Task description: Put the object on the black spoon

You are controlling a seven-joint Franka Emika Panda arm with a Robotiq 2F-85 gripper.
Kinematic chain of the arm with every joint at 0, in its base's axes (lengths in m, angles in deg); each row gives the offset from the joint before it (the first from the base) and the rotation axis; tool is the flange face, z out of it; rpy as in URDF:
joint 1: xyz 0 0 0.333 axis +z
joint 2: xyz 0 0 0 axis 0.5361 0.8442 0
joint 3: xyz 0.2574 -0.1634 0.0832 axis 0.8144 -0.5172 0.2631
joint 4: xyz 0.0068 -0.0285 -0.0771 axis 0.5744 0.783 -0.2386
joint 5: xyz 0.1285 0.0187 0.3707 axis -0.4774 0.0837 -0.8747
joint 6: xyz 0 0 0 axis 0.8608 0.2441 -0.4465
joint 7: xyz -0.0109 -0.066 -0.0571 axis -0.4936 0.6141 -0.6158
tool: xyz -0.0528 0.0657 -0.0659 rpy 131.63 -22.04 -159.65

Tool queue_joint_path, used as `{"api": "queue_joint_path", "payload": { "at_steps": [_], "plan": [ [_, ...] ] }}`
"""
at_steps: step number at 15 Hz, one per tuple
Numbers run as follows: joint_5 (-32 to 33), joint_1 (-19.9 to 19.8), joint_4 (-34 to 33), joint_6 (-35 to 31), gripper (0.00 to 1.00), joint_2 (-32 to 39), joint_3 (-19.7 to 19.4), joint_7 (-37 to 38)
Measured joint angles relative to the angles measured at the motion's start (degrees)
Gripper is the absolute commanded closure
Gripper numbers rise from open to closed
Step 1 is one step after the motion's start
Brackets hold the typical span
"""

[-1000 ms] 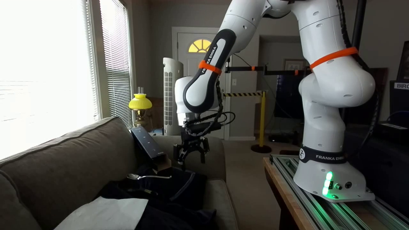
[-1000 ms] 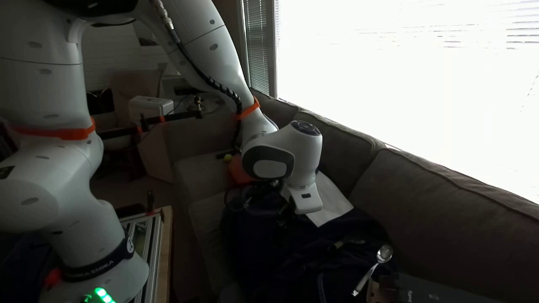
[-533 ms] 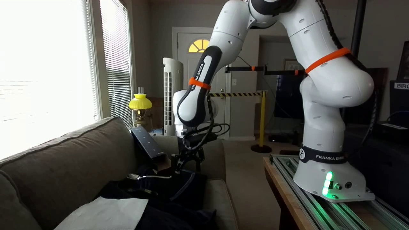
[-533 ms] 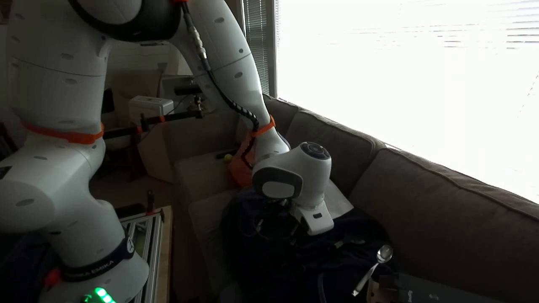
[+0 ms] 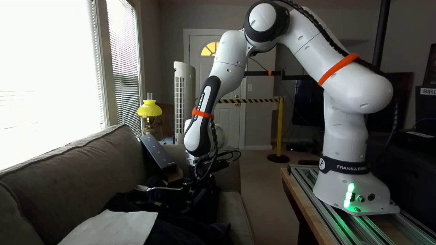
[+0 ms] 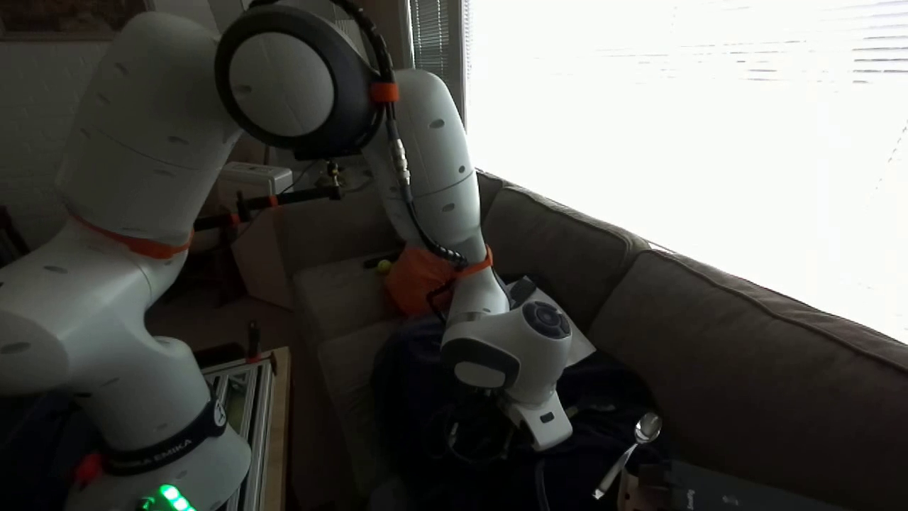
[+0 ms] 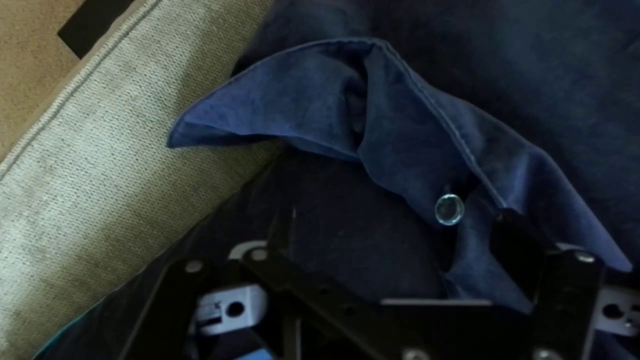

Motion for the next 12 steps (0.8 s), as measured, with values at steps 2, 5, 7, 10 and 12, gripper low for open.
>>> {"api": "queue_joint_path", "payload": {
  "at_steps": [2,5,7,10,12],
  "plan": [
    [-0.78,-1.24,-2.37,-0.67,0.00,3.09,1.20,-0.51],
    [-1.59,-2.80,-5.93,-1.66,0.00,6.98,2.99,-0.65],
    [-2.20,-3.62,-7.83,-2.98,0.01,8.84,4.09,-0.69],
    [-2.40,-4.14,-10.21,-3.43,0.14,10.67,4.84,-0.69],
    [-2.50,-4.23,-11.02,-3.43,0.14,11.30,4.96,-0.67]
  ]
}}
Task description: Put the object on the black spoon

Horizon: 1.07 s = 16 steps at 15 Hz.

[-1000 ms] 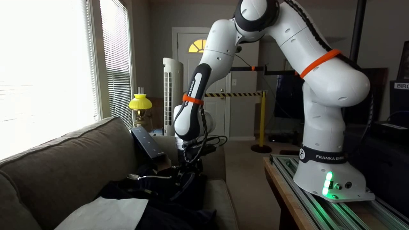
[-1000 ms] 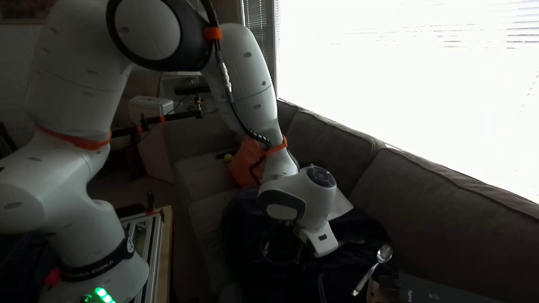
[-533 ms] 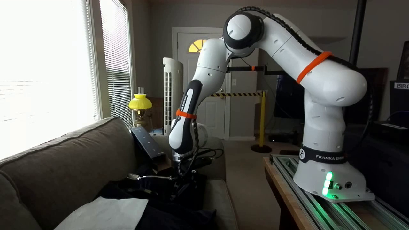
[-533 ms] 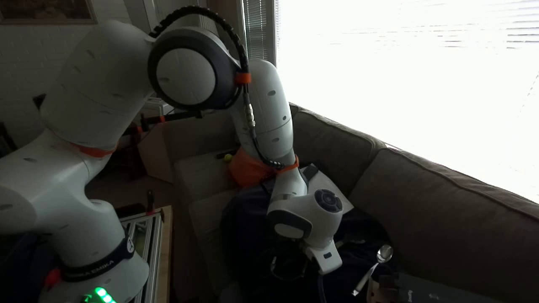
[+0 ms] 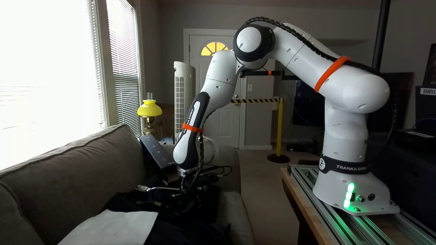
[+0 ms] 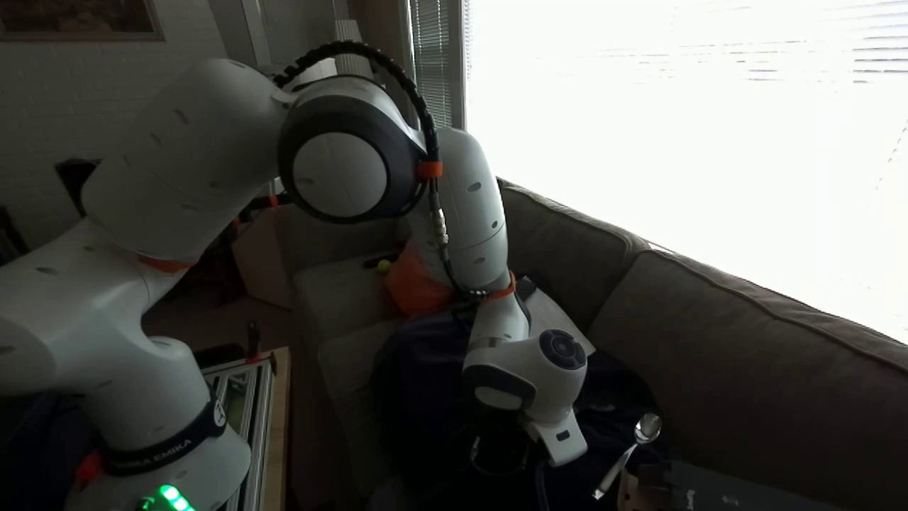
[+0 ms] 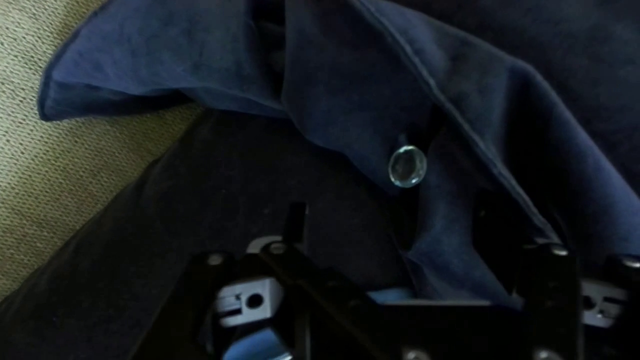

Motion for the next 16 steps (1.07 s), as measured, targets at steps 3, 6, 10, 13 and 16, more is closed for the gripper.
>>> {"api": "queue_joint_path", "payload": {
  "at_steps": [3,6,10,13,16],
  "plan": [
    [-0.51,-0.30,-0.03,0.48,0.12,0.11,0.10,0.06],
    [-1.04,-0.71,0.25,1.75,0.21,0.07,0.34,0.08],
    [-2.01,-0.90,0.45,4.75,0.23,-0.34,0.52,0.10],
    [-2.26,-0.85,0.45,5.73,0.21,-0.41,0.37,0.29],
    [-2.29,-0.83,0.45,6.05,0.21,-0.41,0.20,0.41]
  ]
}}
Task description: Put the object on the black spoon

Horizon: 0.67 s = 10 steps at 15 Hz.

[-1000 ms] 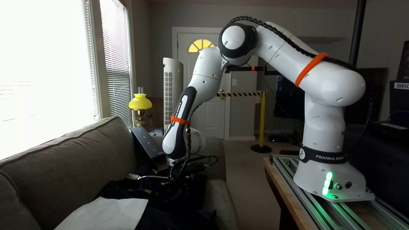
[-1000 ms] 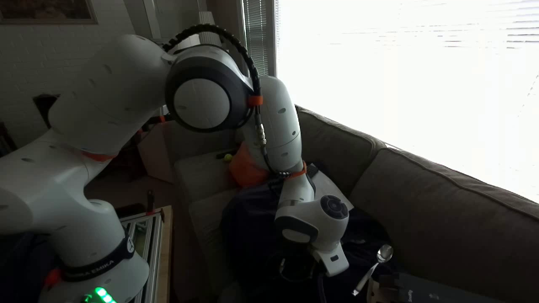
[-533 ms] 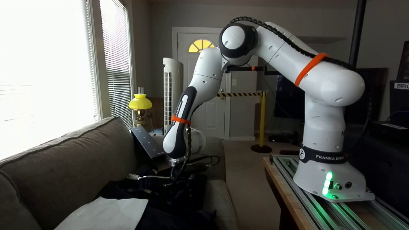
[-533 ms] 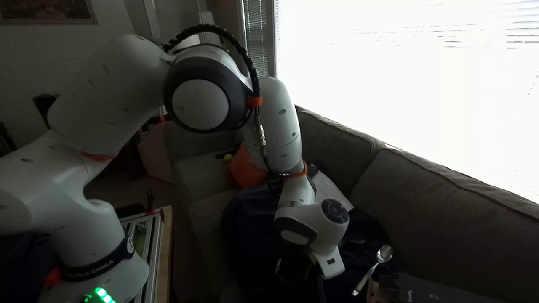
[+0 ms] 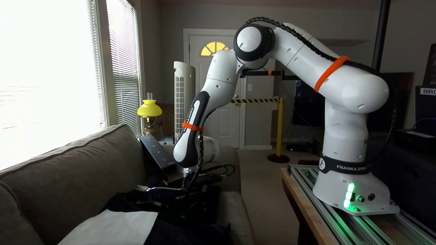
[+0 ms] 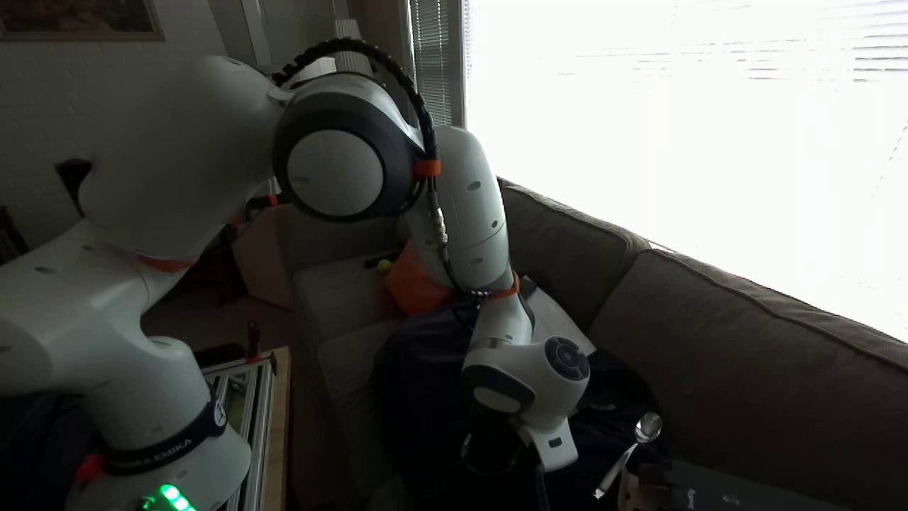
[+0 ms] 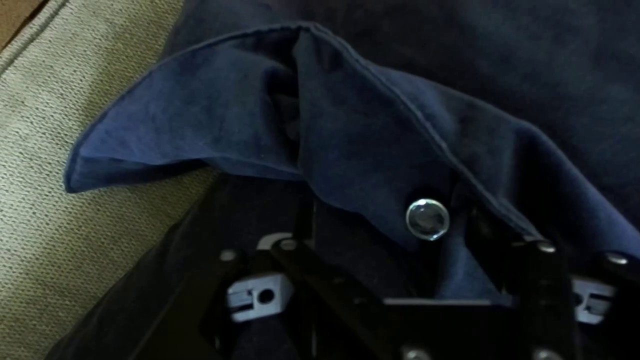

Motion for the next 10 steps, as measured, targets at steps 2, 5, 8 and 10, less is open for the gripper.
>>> {"api": "queue_joint_path", "payload": {
  "at_steps": [2,5,8,10],
  "plan": [
    [-0.03,0.02,0.00,0.04,0.18,0.00,-0.04,0.05],
    [-0.53,-0.02,0.03,0.04,0.15,-0.13,-0.04,0.05],
    [-1.59,-0.41,0.63,0.04,0.20,-1.03,-0.03,0.03],
    [-2.35,-0.72,1.49,0.07,0.15,-1.88,-0.02,0.01]
  ]
}}
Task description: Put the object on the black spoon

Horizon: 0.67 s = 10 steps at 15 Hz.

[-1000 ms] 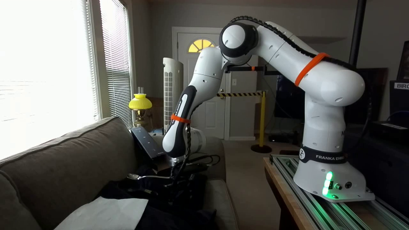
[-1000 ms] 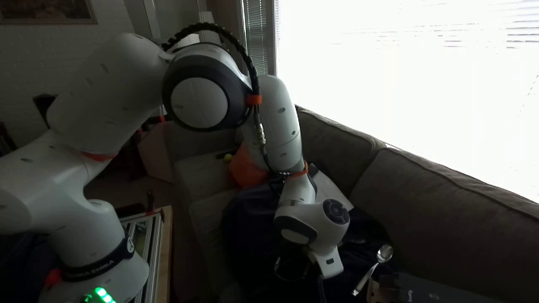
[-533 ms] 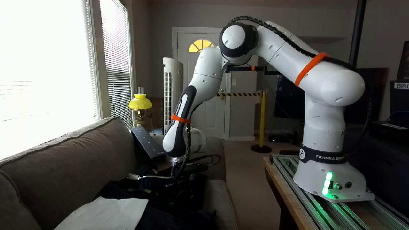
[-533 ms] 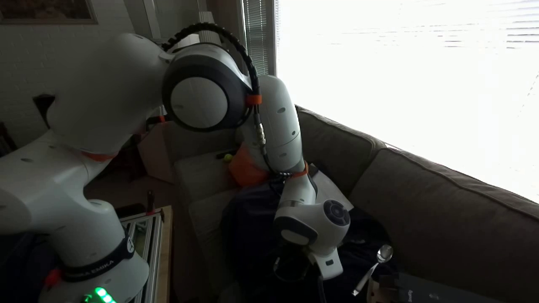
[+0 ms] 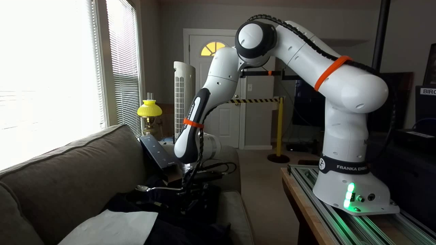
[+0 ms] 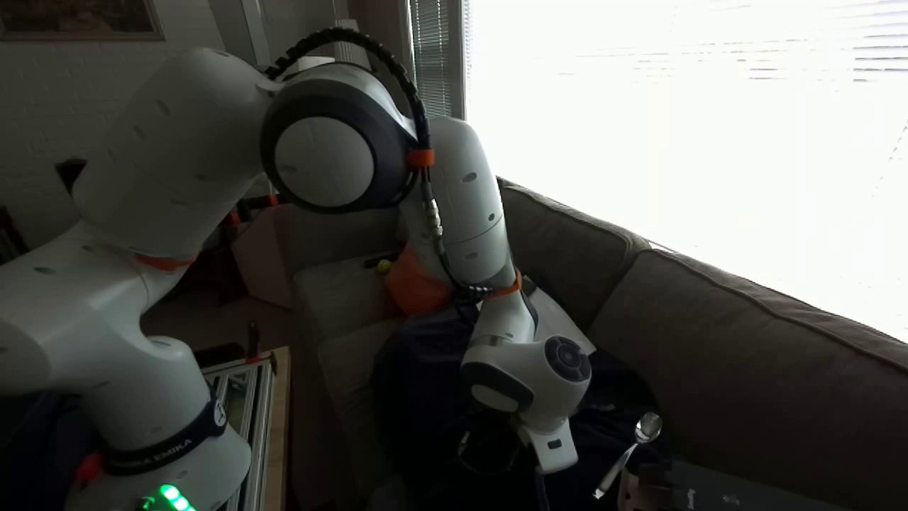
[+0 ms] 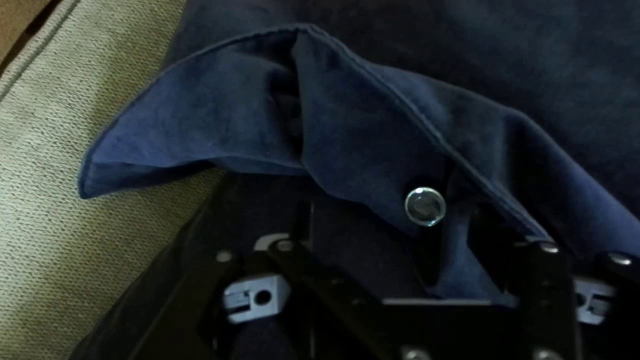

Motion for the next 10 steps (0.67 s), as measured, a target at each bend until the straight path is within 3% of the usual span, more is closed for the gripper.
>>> {"api": "queue_joint_path", "payload": {
  "at_steps": [2,5,10],
  "plan": [
    [-0.39,-0.19,0.92,0.14,0.14,-0.59,0.00,0.00],
    [-0.60,-0.24,1.68,0.38,0.23,-0.80,0.00,0.00],
    [-0.61,0.12,1.75,0.93,0.26,-0.77,-0.56,0.20]
  ]
}}
